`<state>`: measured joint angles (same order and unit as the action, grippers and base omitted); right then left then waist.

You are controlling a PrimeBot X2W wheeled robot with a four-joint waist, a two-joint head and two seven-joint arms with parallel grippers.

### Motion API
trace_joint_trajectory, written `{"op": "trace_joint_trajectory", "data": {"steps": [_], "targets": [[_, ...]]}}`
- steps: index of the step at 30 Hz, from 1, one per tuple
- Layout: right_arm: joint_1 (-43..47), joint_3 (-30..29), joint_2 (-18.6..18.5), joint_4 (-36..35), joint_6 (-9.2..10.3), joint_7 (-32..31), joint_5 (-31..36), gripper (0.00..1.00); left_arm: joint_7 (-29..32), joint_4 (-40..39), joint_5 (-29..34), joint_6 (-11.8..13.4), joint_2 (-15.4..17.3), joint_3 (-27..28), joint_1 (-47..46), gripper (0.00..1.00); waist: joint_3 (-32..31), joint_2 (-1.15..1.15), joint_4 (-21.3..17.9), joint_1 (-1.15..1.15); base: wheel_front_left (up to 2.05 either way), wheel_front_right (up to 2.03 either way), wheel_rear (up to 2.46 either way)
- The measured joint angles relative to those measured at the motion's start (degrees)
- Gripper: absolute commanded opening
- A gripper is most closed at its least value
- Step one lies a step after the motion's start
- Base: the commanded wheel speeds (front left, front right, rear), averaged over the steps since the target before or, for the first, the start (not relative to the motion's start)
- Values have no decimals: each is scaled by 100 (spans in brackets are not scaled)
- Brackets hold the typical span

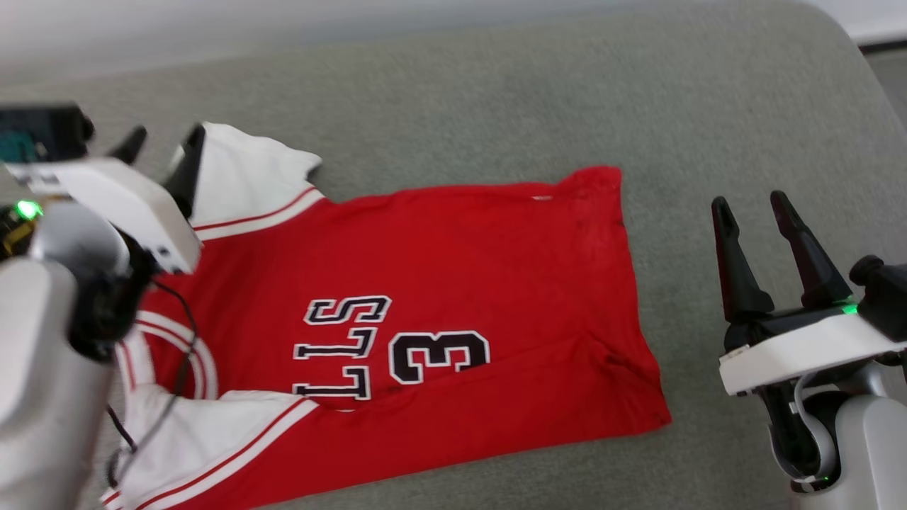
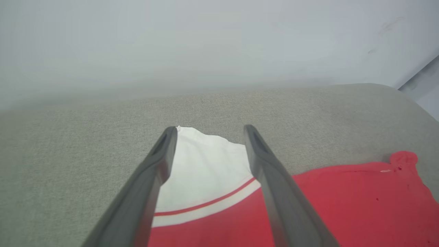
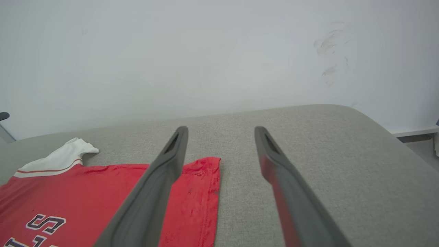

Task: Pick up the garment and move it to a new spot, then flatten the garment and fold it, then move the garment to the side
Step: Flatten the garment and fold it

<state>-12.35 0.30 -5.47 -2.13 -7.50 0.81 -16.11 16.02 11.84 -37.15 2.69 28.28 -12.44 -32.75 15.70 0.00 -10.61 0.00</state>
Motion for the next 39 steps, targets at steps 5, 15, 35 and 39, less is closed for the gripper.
{"op": "trace_joint_trajectory", "data": {"steps": [5,15,35,39], "targets": [[-118,97,93,-65,0,107,-87,100,1221,454,-318,-328,408,-64,-1033,100,462,0,-343,0,0,0,0],[-299,374,210,-52,0,389,-314,100,3301,1076,-514,-216,1281,-93,-2194,100,1366,0,-926,0,0,0,0],[-713,532,85,296,0,127,-933,100,3786,1042,-840,356,1381,148,-1968,0,1760,0,-1063,0,0,0,0],[-1078,531,-208,677,0,-460,-1348,100,3516,1048,-799,221,1146,29,-1969,0,1599,0,-868,0,0,0,0]]}}
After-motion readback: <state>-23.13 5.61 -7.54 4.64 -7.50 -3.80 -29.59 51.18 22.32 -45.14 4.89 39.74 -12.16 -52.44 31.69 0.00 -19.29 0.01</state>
